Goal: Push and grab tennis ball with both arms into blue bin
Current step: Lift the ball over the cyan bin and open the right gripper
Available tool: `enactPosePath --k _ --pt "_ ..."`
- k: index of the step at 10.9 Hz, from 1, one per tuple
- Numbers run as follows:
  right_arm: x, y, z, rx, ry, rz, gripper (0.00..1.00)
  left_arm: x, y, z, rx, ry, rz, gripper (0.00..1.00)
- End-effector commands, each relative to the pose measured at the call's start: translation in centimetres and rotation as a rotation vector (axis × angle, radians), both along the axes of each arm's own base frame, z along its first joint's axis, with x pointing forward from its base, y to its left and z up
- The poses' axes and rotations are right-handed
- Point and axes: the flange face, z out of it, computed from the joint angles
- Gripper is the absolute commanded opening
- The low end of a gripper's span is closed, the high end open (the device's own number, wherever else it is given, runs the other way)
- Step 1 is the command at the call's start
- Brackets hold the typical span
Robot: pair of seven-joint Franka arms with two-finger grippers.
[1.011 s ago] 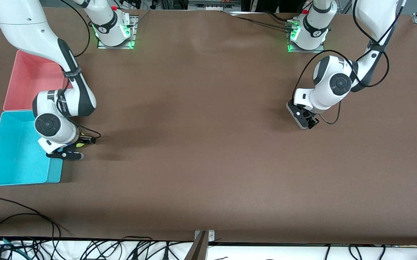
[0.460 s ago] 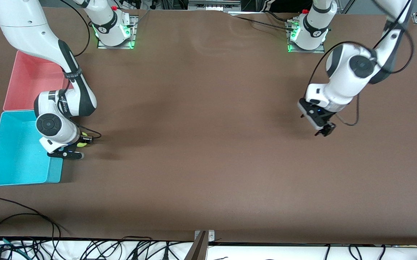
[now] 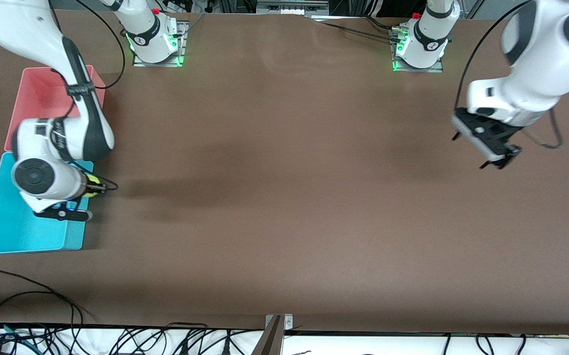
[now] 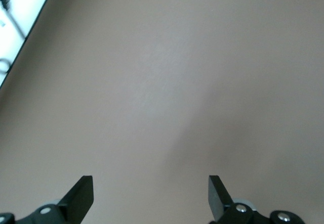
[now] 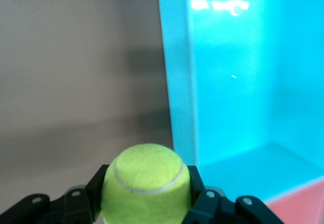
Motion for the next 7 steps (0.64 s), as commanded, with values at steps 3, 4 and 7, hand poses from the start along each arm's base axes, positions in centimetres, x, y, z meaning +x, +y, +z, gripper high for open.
enactPosePath --k 3,4,7 --pt "-1.9 -9.5 4.6 0.321 0.131 0.06 0.17 -1.6 2.5 10.6 0.018 0.087 0.311 1.0" --pt "-2.4 -12.4 3.6 0.359 0.137 0.074 0.17 -2.2 2.5 12.3 0.019 0.101 0.415 1.0" --pt "-3.7 -17.5 -0.2 0.537 0.131 0.119 0.17 -4.2 2.6 17.1 0.02 0.108 0.725 1.0"
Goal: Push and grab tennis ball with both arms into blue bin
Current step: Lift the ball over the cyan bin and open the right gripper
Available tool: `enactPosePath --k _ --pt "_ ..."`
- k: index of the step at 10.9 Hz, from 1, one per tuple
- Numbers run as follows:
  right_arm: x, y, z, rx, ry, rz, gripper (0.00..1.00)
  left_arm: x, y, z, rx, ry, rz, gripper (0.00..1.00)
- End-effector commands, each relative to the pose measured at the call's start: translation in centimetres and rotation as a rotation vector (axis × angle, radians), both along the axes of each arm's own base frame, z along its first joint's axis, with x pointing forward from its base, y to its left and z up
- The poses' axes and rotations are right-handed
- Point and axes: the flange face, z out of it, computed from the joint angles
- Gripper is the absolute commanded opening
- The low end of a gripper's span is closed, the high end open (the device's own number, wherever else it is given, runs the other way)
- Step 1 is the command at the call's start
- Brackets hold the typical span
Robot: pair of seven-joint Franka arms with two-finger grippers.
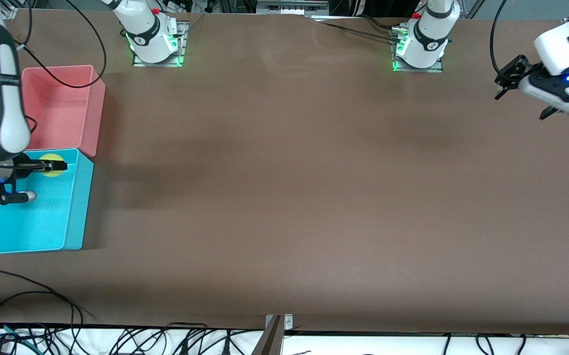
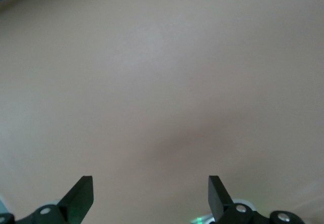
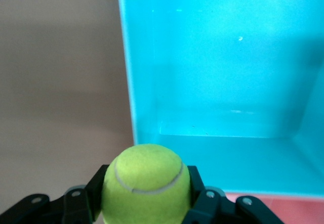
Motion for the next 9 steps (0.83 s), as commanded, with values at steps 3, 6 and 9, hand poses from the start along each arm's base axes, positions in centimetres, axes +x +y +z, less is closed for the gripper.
enactPosePath --k 3,6,9 --pt "-1.0 -5.1 -7.2 0.221 -0.04 0.079 0.17 -1.5 -0.3 4.4 0.041 -0.008 0.486 1.0" --pt "-1.7 -6.6 -9.6 0.262 -0.043 0.075 0.17 -0.8 3.0 3.6 -0.007 0.019 0.598 1.0" --pt "-2.1 -7.2 -11.1 0.293 -0.041 0.053 0.69 -0.9 4.8 3.1 -0.061 0.044 0.634 1.0"
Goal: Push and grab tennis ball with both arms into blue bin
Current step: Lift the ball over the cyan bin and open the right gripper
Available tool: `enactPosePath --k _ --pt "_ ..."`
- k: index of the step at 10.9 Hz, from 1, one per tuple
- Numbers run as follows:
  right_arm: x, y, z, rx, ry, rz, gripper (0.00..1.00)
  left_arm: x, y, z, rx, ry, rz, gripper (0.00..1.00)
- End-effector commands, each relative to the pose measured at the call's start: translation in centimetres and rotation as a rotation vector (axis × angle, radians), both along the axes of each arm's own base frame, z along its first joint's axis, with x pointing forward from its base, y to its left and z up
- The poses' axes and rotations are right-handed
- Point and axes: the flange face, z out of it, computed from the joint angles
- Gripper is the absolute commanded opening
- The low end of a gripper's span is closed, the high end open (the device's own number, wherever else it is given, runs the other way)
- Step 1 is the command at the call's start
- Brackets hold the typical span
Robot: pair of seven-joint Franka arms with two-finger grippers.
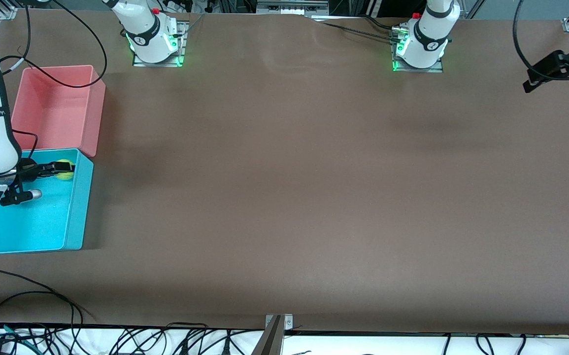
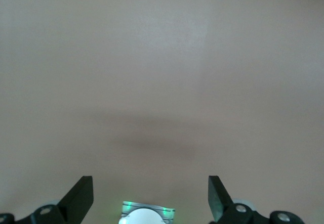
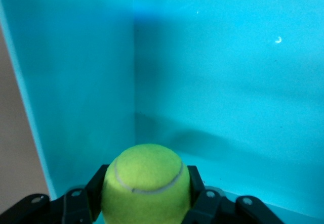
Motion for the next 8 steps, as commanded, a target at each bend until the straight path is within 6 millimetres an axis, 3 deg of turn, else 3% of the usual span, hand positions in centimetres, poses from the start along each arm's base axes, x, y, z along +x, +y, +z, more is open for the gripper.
enactPosePath --k 1,3,6,8 --pt "0.1 -0.7 -0.4 0.05 -0.025 -0.029 0.84 0.0 -0.2 0.0 -0.032 0.01 0.011 1.0" --pt "-0.2 -1.1 -0.3 0.054 -0.018 -0.033 0.93 0.4 -0.7 0.1 -0.029 0.007 0.004 1.0" --pt "0.4 -1.1 0.8 0.042 -0.031 -0.035 0.96 0.4 -1.2 0.1 -0.027 0.007 -0.005 1.0" --pt "2.1 -1.2 3.8 0.016 -0.085 -0.019 0.97 0.4 -1.1 0.1 -0.028 0.007 -0.004 1.0"
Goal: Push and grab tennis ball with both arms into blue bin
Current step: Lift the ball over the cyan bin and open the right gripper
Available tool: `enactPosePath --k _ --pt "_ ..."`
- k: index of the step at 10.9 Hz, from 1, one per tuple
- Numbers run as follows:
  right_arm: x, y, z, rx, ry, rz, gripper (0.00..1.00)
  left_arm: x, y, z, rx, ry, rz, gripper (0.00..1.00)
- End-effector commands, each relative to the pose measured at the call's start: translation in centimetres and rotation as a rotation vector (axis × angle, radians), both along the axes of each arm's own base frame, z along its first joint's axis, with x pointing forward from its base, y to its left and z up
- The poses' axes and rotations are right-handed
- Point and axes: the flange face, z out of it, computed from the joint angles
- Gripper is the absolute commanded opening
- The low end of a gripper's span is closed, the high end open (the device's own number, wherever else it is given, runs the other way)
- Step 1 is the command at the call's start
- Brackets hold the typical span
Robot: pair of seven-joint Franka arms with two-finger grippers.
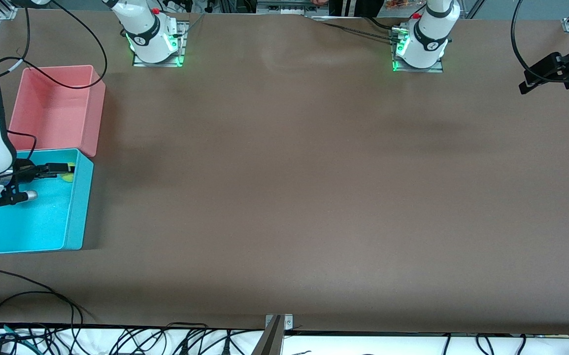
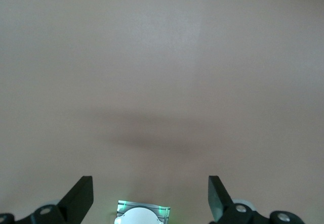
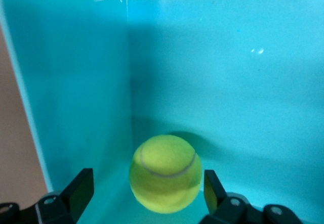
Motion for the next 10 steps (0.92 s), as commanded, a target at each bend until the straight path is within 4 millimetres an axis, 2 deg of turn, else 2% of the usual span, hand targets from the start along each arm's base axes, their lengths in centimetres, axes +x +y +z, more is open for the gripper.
enactPosePath --k 1,3,5,6,7,8,10 --pt "2.8 -0.3 5.5 -0.022 -0.099 0.025 1.0 0.2 -0.2 0.5 -0.011 0.001 0.006 1.0" --pt "4.7 0.5 9.2 -0.069 -0.135 0.06 1.0 0.2 -0.2 0.5 -0.01 0.001 0.009 1.0" --pt "5.1 1.1 13.4 -0.16 -0.119 0.022 1.0 0.2 -0.2 0.5 -0.01 0.001 0.009 1.0" --pt "6.2 2.4 15.0 -0.206 -0.132 0.032 1.0 0.2 -0.1 0.5 -0.009 0.001 0.009 1.0" --pt "6.6 3.7 18.1 -0.233 -0.153 0.045 1.0 0.2 -0.2 0.5 -0.007 0.001 0.009 1.0" --pt "6.3 4.5 20.1 -0.257 -0.149 0.012 1.0 0.2 -0.2 0.5 -0.009 0.001 0.009 1.0" --pt "4.9 5.2 26.2 -0.276 -0.192 -0.078 1.0 0.2 -0.2 0.4 -0.009 0.004 0.009 1.0"
